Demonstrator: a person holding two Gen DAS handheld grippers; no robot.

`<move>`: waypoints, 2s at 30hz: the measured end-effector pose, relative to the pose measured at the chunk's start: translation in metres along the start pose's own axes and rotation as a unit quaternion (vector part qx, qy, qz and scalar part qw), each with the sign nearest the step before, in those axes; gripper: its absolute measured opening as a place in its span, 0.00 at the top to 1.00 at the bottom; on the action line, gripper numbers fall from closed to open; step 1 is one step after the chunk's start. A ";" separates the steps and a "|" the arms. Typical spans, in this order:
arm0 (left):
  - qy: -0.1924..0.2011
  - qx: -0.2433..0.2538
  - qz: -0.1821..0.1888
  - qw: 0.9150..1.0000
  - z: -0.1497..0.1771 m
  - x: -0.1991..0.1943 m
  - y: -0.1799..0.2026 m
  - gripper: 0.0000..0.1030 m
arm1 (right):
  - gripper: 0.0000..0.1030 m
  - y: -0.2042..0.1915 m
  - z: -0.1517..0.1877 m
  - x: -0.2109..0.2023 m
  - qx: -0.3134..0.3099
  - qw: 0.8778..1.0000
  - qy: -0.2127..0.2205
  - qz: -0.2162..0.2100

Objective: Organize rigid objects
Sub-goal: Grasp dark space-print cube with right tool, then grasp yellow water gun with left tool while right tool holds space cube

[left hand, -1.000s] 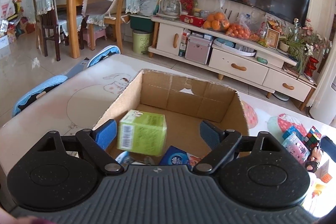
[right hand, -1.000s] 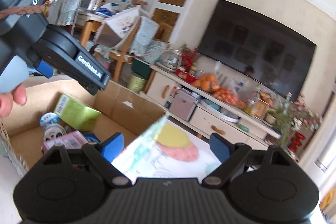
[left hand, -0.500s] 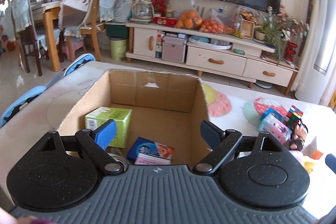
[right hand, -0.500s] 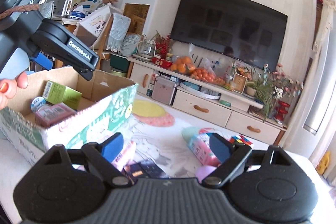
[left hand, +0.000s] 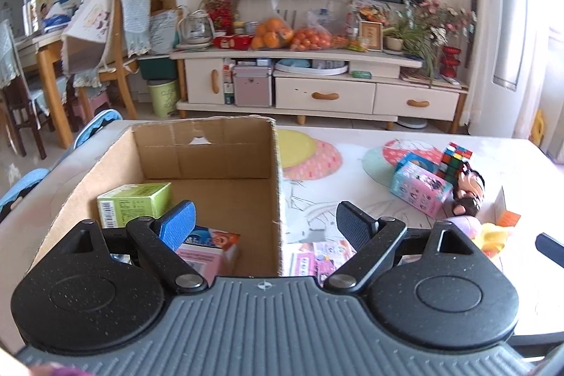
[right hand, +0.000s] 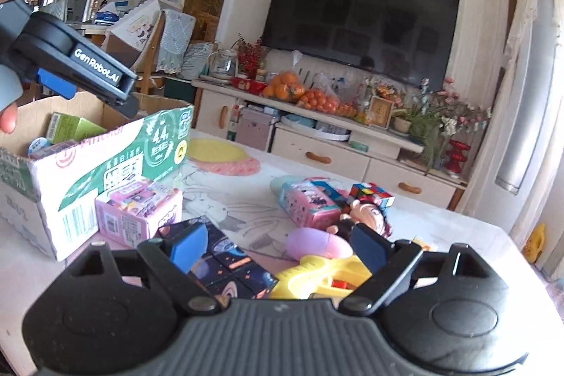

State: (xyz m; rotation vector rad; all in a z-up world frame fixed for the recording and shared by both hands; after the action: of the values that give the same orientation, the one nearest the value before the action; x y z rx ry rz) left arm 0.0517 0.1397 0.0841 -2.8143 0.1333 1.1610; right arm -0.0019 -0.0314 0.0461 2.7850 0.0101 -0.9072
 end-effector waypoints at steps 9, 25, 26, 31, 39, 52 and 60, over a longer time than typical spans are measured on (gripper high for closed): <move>-0.003 0.020 0.007 1.000 0.006 -0.004 0.007 0.00 | 0.14 -0.020 0.007 0.039 -0.098 0.989 -0.048 -0.099; 0.000 -0.007 0.025 1.000 0.004 -0.001 0.008 0.00 | 0.11 -0.013 -0.003 0.098 -0.115 0.973 -0.111 -0.165; 0.000 -0.006 0.025 1.000 0.004 0.000 0.009 0.00 | 0.16 -0.011 -0.002 0.098 -0.109 0.972 -0.115 -0.173; -0.002 0.002 0.026 1.000 0.004 0.002 0.015 0.00 | 0.40 -0.010 0.001 0.091 -0.086 0.966 -0.129 -0.207; -0.001 0.025 0.036 0.999 0.004 0.004 0.037 0.00 | 0.45 -0.006 0.014 0.068 -0.077 0.967 -0.138 -0.201; -0.046 0.122 0.122 0.984 0.020 0.023 0.115 0.00 | 0.45 0.033 0.061 0.015 -0.055 0.969 -0.154 -0.186; -0.095 0.159 0.140 0.973 0.035 0.058 0.162 0.00 | 0.45 0.088 0.087 -0.002 -0.003 0.976 -0.168 -0.137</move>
State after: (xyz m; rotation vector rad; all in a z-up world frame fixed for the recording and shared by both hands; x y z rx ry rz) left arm 0.0491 -0.0191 0.0096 -2.4443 0.6572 1.3205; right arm -0.0483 -0.1349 -0.0040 2.6273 0.3505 -1.4299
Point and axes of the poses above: each gripper's, at about its wrist camera, not at the fingertips, and x roughly the way its jaws point, y to its right, z to its underside, the point moved 4 cm from there along x, roughly the way its jaws point, and after that the axes turned 14 degrees about -y, right-handed, at the moved point
